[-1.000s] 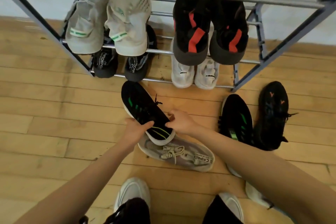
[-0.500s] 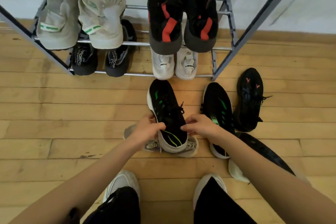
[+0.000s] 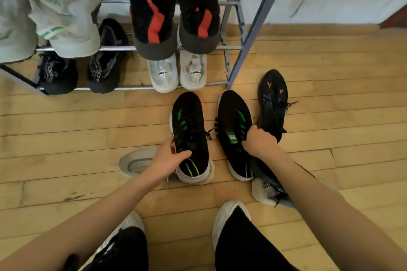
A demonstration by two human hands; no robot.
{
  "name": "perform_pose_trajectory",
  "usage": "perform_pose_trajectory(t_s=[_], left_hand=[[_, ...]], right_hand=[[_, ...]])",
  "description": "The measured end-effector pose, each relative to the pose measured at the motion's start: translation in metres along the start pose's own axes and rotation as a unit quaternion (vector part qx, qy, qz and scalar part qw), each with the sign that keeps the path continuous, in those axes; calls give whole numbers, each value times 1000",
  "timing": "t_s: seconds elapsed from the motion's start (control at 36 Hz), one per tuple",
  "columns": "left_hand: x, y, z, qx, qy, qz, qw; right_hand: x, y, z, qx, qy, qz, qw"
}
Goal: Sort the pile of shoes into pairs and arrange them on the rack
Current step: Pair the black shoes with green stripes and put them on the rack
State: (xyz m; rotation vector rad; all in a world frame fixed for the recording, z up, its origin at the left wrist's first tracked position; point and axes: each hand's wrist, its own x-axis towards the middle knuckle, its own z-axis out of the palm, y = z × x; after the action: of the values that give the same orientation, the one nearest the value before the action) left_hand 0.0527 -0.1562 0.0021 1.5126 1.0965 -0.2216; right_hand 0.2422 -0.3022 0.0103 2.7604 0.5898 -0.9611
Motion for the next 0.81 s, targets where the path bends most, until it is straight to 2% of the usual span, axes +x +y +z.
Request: perform_pose_trajectory(t_s=[0.19, 0.36, 0.47, 0.56, 0.69, 0.81], left_hand=[[-1, -7, -6, 24, -36, 11, 999], [-2, -5, -4, 1, -28, -2, 1000], [-3, -5, -13, -23, -1, 2, 1000], [-3, -8, -24, -35, 25, -19, 999], [-7, -12, -24, -23, 17, -38, 999], [-8, -13, -24, -25, 10, -42, 999]], right_hand=[[6, -1, -1, 49, -8, 39, 998], [2, -6, 0, 105, -55, -7, 993], [-6, -11, -1, 163, -9, -19, 986], [-8, -15, -1, 236, 6, -37, 971], [-15, -17, -5, 371, -70, -16, 926], [-11, -7, 3, 385, -83, 18, 919]])
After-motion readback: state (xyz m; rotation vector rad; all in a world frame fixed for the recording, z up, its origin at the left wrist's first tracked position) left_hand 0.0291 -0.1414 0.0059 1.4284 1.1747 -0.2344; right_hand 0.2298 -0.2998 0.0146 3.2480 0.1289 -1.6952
